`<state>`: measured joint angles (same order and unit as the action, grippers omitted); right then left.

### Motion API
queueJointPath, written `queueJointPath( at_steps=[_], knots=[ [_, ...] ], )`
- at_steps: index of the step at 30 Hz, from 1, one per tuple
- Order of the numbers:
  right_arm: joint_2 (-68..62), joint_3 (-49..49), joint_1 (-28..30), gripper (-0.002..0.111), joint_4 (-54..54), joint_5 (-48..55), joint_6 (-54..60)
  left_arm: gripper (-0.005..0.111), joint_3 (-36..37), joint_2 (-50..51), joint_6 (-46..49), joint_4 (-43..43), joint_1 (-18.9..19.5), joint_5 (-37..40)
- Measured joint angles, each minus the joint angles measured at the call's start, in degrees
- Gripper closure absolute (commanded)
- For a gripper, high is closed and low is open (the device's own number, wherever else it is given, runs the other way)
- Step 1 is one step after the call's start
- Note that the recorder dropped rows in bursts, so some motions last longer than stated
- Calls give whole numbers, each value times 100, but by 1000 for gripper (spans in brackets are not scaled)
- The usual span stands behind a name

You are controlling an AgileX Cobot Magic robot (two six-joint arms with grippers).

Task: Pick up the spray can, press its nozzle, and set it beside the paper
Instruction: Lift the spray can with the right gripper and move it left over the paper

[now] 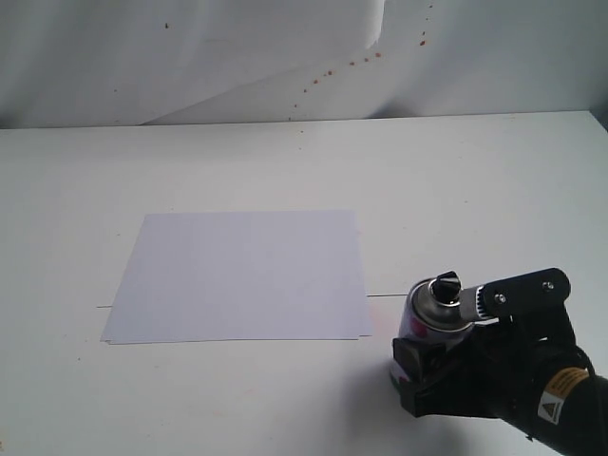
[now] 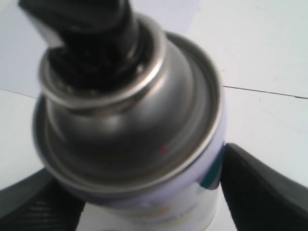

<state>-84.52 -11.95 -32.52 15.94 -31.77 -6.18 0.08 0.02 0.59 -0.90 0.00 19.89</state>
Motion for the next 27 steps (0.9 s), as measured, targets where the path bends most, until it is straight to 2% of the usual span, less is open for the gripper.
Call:
queueJointPath(
  at_steps=[6,9,22,27],
  knots=[
    [0,0,0,94,102,0,39,107,0,0,0,0,0,0],
    [0,0,0,108,113,0,50,107,0,0,0,0,0,0],
    [-9,0,0,108,132,-36,262,107,0,0,0,0,0,0],
    [-12,-404,0,108,146,581,579,107,0,0,0,0,0,0]
  ],
)
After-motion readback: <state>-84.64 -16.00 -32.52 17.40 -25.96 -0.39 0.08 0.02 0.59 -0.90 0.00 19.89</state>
